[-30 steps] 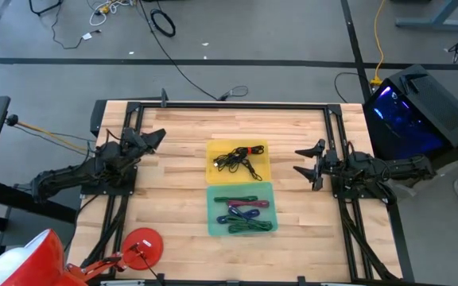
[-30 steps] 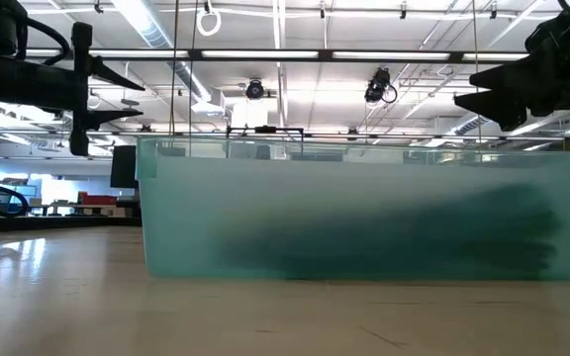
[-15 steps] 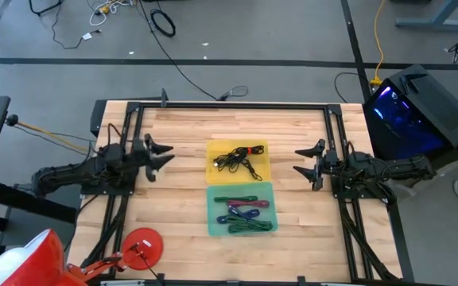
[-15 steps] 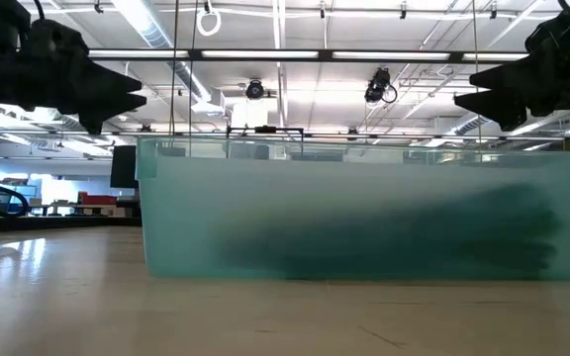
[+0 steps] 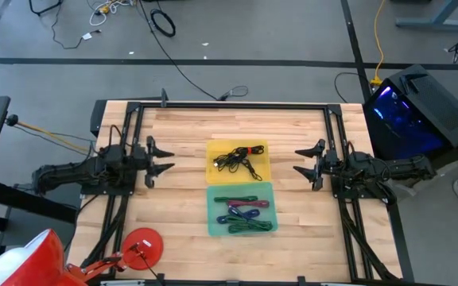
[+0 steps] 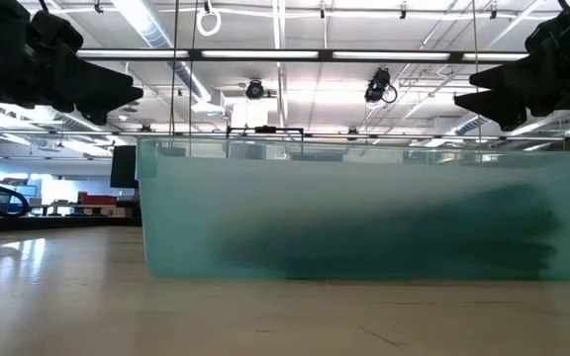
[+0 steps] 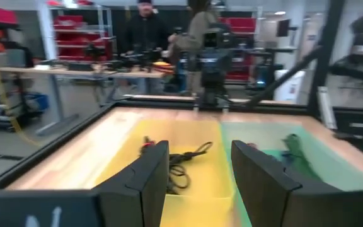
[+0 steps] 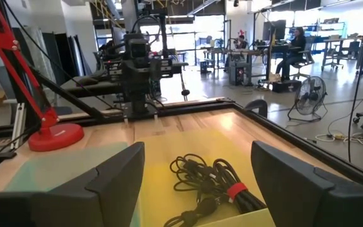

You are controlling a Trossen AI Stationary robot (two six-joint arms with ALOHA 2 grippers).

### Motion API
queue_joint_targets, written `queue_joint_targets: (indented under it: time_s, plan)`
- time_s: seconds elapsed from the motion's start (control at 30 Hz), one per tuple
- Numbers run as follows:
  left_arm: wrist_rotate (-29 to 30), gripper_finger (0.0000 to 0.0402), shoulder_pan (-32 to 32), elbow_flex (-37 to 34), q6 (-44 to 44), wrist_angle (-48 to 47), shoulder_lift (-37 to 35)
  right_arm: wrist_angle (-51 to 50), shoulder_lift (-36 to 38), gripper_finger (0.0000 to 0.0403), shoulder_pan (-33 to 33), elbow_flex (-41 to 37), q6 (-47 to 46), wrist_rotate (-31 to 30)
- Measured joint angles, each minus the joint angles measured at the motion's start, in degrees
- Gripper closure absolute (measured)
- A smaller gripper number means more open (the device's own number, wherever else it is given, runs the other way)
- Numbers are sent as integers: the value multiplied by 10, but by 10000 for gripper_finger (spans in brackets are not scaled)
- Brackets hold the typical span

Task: Pick & Place USB Port
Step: Return to Home Position

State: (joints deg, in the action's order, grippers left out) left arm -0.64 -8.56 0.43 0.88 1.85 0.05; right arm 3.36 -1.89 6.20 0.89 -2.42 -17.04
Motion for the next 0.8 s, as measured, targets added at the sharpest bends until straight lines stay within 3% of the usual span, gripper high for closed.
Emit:
queue_joint_targets:
  time_s: [0.4, 0.8]
  plan:
    - [-16, 225, 11, 0, 180, 6, 3, 0, 0, 112, 0, 0, 0, 0]
    - [-17, 225, 11, 0, 195, 7, 3, 0, 0, 112, 0, 0, 0, 0]
